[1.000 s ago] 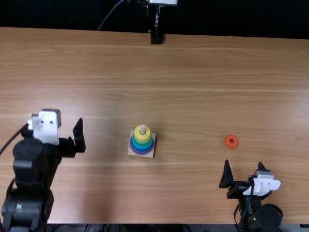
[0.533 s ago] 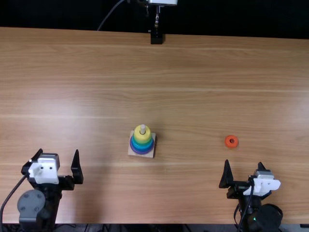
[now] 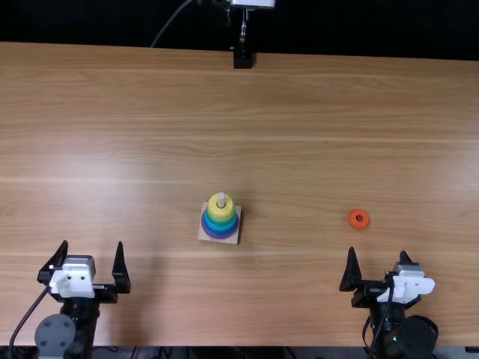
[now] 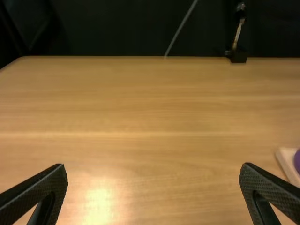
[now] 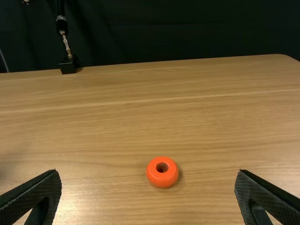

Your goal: Build the Hanoi tower: stack the rings onto the peg from bottom to top in this color order: purple, dark blue, light blue, dark green, light green, yellow, orange.

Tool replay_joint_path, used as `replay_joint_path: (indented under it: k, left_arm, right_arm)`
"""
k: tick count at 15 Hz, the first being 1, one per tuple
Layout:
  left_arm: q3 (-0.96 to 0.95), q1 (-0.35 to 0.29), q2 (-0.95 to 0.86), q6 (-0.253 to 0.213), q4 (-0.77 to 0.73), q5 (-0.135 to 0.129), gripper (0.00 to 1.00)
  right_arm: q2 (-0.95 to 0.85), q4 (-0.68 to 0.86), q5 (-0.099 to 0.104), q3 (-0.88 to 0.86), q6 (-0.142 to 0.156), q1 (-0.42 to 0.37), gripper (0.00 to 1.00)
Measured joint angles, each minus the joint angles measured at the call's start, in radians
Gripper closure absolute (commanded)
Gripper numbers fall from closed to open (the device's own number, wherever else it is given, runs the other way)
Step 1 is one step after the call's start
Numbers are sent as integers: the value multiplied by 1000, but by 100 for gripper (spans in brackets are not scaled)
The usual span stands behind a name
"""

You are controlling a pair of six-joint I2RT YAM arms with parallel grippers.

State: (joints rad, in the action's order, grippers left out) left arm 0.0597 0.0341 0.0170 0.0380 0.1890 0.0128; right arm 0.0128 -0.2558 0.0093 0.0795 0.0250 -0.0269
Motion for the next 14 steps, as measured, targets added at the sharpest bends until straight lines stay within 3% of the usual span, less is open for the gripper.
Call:
replay_joint_path:
  k: [9,14]
  left_arm:
    - [42,10,-6,0,171,8,0]
    - [46,-3,-6,1,192,28,0]
  right_arm:
    - [0,0,-1,0,0,0,0]
    - [0,0,-1,0,0,0,0]
